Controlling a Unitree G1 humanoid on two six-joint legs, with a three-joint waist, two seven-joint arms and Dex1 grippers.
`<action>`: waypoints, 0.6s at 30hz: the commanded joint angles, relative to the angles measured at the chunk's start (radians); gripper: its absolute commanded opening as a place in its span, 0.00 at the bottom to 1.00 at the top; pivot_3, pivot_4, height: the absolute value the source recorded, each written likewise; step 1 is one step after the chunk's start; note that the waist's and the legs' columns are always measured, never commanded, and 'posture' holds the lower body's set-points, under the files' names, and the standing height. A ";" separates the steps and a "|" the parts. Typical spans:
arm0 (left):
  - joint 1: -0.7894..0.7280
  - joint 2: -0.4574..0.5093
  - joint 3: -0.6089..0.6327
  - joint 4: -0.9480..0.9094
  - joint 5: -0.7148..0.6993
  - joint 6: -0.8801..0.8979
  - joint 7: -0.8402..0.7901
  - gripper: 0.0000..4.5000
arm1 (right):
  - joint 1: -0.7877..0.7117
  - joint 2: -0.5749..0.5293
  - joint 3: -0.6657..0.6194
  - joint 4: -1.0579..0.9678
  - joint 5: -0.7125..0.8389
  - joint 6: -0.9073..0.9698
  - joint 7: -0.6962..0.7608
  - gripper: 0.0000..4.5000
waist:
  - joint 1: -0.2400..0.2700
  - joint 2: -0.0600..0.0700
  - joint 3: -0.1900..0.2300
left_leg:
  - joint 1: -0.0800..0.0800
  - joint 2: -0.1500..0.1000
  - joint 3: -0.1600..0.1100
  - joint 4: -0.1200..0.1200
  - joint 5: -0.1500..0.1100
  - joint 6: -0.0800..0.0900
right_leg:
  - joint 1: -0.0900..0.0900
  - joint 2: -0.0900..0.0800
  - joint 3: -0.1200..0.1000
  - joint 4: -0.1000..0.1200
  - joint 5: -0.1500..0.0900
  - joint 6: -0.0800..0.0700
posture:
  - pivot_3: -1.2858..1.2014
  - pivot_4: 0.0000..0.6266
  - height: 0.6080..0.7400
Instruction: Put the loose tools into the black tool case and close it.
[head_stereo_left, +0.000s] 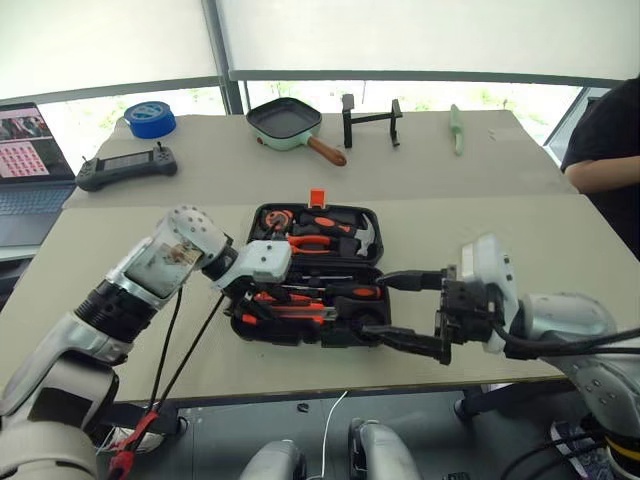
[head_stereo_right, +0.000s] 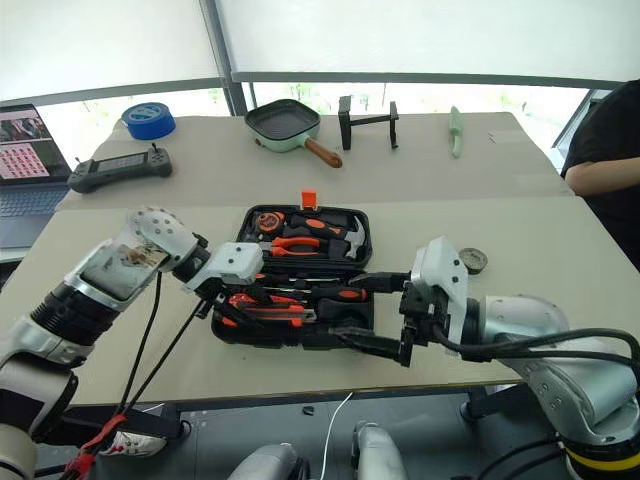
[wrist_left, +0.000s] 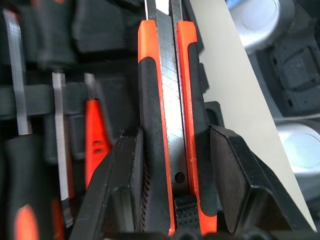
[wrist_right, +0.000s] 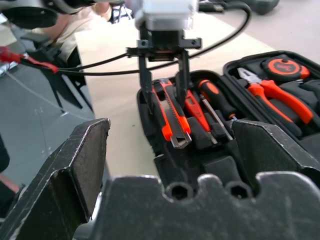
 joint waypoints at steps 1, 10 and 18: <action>-0.031 -0.020 -0.012 0.033 0.060 -0.022 -0.009 0.34 | 0.018 -0.024 -0.035 -0.038 0.009 -0.017 0.008 1.00 | 0.001 0.000 0.000 | 0.000 0.000 0.000 0.001 0.000 0.000 | 0.000 0.000 0.000 0.000 0.000 0.000 | 0.52 0.24 1.00; -0.084 -0.115 -0.045 0.118 0.035 0.154 -0.032 0.34 | 0.018 -0.018 -0.008 -0.038 -0.025 -0.035 -0.011 1.00 | 0.001 0.000 0.000 | 0.000 0.000 0.000 0.005 -0.002 0.003 | 0.002 0.001 0.000 0.001 0.001 0.002 | 0.52 0.24 1.00; -0.098 -0.027 -0.082 0.060 -0.063 0.118 -0.032 0.68 | 0.010 0.007 0.021 -0.028 -0.039 -0.038 -0.028 1.00 | 0.000 -0.001 0.000 | -0.001 0.000 0.000 0.006 -0.002 0.003 | 0.001 0.000 0.000 0.001 0.001 0.003 | 0.52 0.24 1.00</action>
